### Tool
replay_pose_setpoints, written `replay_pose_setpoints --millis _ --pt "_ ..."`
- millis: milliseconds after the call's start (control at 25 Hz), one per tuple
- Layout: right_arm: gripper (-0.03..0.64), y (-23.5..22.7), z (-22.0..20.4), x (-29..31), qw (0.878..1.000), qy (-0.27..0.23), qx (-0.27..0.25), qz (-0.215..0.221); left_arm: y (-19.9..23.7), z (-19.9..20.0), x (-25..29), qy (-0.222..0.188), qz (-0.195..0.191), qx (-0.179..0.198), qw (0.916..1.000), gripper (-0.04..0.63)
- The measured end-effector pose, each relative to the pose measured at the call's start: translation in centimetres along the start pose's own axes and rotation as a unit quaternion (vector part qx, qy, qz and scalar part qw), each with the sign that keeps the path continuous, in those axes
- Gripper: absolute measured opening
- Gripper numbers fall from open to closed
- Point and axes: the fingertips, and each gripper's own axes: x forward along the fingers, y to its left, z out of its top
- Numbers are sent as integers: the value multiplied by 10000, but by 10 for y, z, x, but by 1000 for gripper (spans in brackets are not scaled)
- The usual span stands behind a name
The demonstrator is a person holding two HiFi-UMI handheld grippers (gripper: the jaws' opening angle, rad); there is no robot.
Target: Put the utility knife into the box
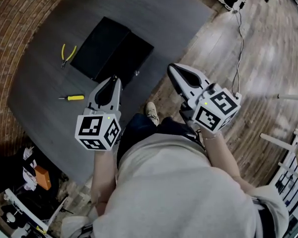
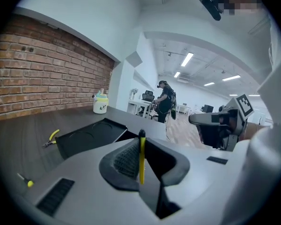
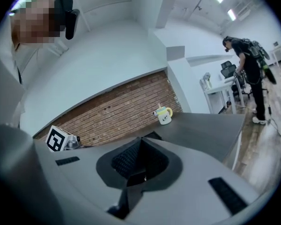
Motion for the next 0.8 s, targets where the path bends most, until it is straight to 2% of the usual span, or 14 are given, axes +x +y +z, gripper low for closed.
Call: replay_pose_setpoints --millis 280,600,800 --pt "8 -1 -4 18 9994 292 -175 35 20 -4 6 80 44 -144 9999 57" --pt "8 -15 -2 13 9987 446 -220 -91 22 -15 3 184 120 -246 9995 57" --pt "8 -20 -10 25 9976 670 -160 74 24 -18 9 272 204 -307 9990 57"
